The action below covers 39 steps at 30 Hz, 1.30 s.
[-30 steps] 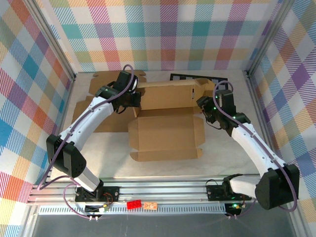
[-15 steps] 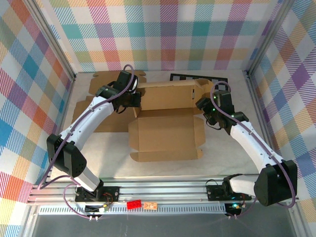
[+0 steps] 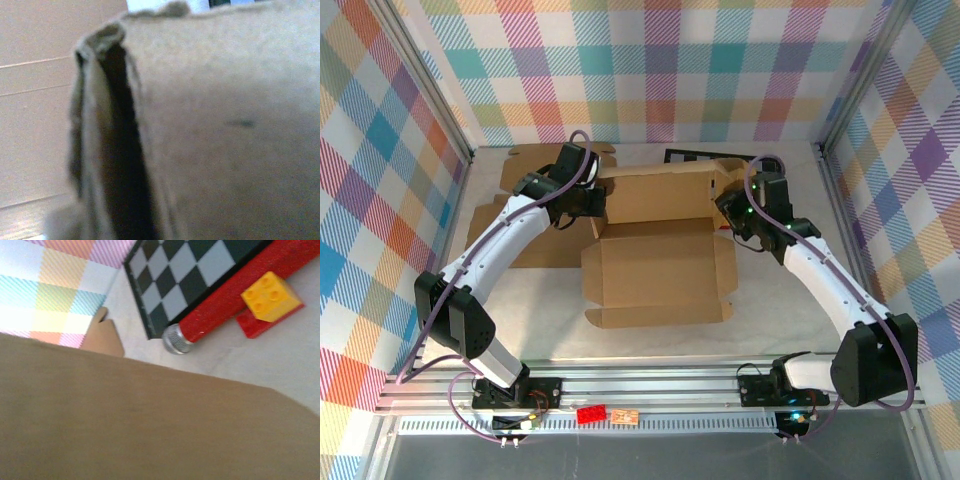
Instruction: Fold the paper box
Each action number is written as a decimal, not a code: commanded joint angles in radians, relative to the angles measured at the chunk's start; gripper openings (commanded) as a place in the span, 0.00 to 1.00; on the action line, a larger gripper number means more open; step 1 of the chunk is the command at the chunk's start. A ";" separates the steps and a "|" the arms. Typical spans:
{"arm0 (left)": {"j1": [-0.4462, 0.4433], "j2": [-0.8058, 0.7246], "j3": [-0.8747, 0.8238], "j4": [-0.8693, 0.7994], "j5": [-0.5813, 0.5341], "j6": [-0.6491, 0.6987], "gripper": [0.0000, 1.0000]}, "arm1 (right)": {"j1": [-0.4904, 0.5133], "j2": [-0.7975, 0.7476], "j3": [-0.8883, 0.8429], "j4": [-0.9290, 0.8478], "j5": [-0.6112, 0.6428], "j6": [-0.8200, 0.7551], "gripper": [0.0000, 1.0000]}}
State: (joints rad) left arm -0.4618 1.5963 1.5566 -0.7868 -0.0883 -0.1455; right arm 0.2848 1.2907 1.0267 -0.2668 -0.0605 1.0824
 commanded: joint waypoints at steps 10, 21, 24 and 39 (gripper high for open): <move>0.029 0.014 0.030 0.033 0.057 -0.067 0.00 | 0.053 0.029 0.064 -0.001 -0.093 -0.005 0.42; 0.180 0.108 0.100 0.170 0.251 -0.072 0.00 | -0.099 0.061 0.468 -0.101 -0.305 -0.388 0.61; 0.219 0.148 0.118 0.206 0.320 -0.068 0.00 | -0.204 0.075 0.514 -0.007 -0.398 -0.343 0.60; 0.296 0.278 0.163 0.264 0.684 -0.141 0.00 | -0.401 0.418 0.641 0.201 -0.938 -0.349 0.49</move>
State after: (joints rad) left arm -0.1917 1.8576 1.6878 -0.5629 0.4580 -0.2314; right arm -0.1204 1.7168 1.6512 -0.1547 -0.8555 0.7898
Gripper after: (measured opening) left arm 0.064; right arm 0.490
